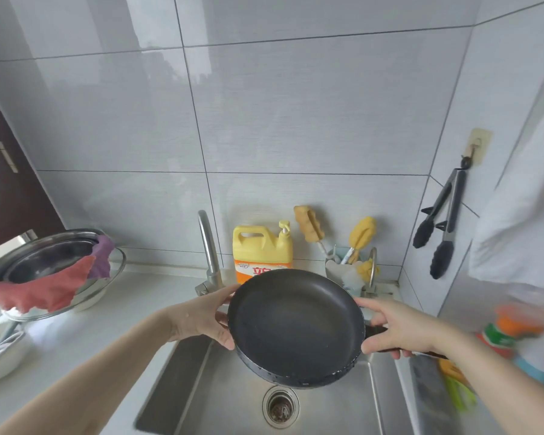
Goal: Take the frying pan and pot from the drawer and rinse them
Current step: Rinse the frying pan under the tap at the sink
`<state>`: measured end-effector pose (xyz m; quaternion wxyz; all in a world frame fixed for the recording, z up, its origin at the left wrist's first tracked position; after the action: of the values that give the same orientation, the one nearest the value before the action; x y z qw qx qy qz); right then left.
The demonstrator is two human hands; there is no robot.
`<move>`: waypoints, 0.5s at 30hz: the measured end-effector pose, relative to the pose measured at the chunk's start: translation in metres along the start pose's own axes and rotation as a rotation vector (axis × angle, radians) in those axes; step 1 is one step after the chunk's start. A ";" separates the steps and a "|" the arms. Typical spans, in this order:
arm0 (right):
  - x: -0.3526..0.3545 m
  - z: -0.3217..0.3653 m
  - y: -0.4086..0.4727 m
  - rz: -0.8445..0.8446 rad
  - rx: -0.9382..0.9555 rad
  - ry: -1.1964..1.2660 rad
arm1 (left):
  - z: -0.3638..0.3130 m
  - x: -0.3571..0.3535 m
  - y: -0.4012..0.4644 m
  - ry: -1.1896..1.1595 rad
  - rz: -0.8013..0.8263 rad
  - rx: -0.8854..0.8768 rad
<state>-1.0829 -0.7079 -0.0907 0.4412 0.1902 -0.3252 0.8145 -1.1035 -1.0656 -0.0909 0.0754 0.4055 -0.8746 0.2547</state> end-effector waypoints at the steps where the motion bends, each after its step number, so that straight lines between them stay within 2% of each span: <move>1: -0.002 -0.002 -0.006 -0.011 -0.008 0.009 | -0.003 -0.003 -0.001 0.006 0.008 -0.003; 8: -0.003 -0.011 -0.046 -0.077 -0.022 0.015 | -0.031 -0.031 -0.015 0.015 0.034 -0.045; 15: -0.004 -0.002 -0.097 -0.127 0.000 0.062 | -0.059 -0.059 -0.037 -0.131 0.118 -0.170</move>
<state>-0.9996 -0.6699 -0.0595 0.5017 0.1850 -0.2989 0.7904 -1.0408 -1.0160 -0.0455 0.0371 0.3613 -0.9185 0.1565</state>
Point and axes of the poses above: each hand's wrist, its own y-axis towards the middle knuckle, its own x-axis out of the back of the hand, z = x × y, the point moved 4 cm from there along y, towards the middle knuckle, and after that the axes turned 4 degrees about x, right-handed, at the moved point
